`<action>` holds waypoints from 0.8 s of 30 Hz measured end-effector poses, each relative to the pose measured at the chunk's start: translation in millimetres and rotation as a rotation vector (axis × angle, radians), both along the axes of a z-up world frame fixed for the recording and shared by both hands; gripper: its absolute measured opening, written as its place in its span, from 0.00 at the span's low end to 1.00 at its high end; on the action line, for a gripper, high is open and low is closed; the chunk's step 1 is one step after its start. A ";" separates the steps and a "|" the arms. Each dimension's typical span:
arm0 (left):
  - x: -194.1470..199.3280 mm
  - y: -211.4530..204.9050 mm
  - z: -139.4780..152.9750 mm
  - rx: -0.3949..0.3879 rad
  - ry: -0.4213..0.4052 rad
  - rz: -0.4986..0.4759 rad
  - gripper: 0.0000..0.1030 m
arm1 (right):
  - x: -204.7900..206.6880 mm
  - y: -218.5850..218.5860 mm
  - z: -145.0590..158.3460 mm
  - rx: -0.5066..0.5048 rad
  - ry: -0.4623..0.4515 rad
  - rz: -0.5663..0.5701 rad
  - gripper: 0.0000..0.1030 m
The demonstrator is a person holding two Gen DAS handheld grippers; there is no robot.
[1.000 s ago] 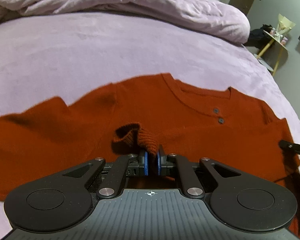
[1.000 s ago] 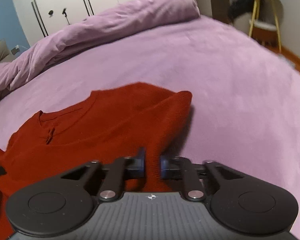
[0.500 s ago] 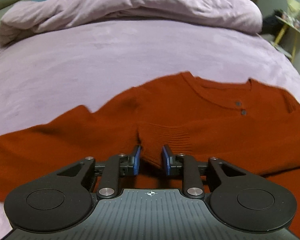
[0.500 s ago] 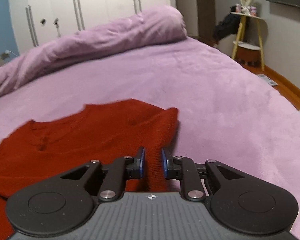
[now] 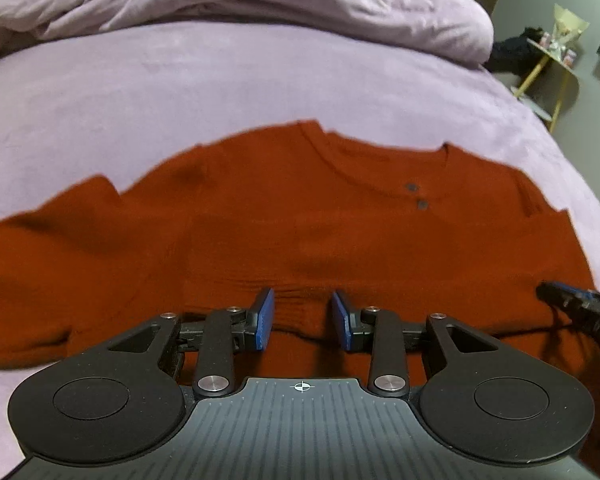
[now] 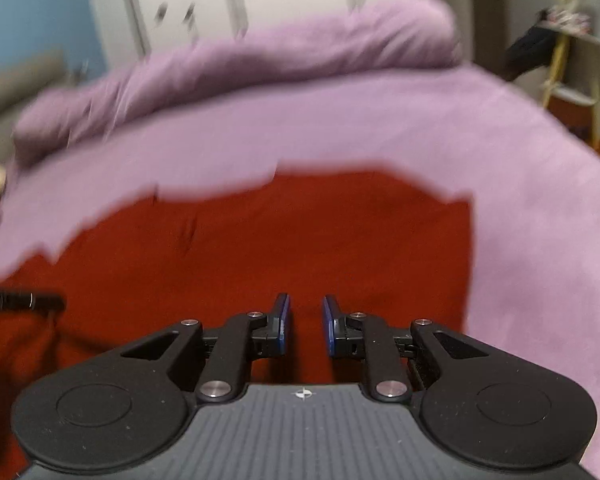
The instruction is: Fold small clothes
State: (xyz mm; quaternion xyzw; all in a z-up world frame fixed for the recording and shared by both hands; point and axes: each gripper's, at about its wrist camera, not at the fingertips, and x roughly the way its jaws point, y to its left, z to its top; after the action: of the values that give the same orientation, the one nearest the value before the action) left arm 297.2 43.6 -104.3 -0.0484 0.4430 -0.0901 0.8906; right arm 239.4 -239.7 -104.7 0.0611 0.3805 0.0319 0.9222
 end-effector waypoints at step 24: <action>-66.0 49.9 12.8 0.105 0.036 0.026 0.61 | -90.2 20.1 44.4 -0.139 0.055 0.070 0.19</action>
State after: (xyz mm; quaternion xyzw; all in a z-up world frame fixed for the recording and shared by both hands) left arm 231.2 93.5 -91.5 -0.0089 0.4626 -0.0541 0.8849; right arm 149.2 -219.6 -60.3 -0.0157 0.4088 0.0361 0.9118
